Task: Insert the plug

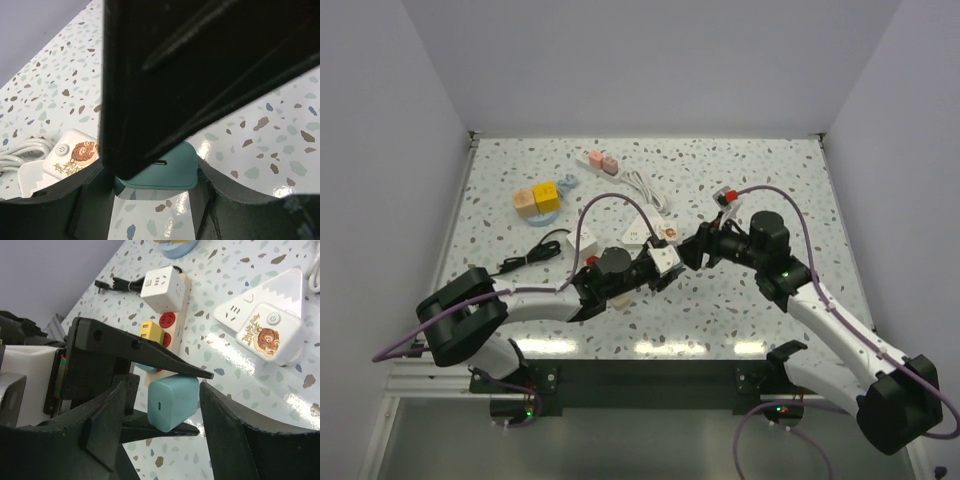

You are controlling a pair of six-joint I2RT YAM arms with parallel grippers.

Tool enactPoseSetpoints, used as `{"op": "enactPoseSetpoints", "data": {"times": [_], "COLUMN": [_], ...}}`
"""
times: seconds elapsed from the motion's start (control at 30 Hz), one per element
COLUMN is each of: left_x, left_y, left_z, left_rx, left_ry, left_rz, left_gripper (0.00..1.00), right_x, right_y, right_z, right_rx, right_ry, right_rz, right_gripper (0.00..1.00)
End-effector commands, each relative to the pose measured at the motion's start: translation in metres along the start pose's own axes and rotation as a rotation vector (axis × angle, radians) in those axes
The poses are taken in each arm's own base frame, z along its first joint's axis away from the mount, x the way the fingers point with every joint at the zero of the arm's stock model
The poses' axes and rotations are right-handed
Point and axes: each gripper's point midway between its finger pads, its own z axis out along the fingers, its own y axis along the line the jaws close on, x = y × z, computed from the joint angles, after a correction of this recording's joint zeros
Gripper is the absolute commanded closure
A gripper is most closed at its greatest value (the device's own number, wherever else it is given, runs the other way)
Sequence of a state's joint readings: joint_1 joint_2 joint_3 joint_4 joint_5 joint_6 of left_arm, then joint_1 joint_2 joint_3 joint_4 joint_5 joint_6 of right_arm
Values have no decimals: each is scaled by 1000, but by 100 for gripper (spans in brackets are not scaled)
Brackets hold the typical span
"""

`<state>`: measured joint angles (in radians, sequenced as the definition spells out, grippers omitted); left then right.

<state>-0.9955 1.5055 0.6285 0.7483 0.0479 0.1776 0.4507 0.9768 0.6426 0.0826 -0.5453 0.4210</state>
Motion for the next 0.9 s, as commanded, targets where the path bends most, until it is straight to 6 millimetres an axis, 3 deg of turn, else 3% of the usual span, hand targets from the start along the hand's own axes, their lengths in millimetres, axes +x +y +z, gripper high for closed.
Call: {"op": "enactPoseSetpoints", "data": {"times": [0.0,0.27,0.6,0.77,0.87], "left_x": [-12,-16,-18,-18,-19], "left_y": [3,2,11,13,13], "left_z": [6,8,4,5,5], "left_rx": [8,24,-25,-35,-35], "left_ry": [0,10,13,17,14], "left_rz": [30,46,54,56,56], "left_gripper": [100,100,100,100,100], "right_x": [0,15,36,36,39], "right_y": [2,12,-10,-13,-15], "right_z": [-4,7,15,12,14], "right_rx": [35,42,151,178,175], "right_ry": [38,118,214,213,229], "right_rz": [-80,-164,-167,-166,-162], "right_gripper": [36,36,38,48,61]}}
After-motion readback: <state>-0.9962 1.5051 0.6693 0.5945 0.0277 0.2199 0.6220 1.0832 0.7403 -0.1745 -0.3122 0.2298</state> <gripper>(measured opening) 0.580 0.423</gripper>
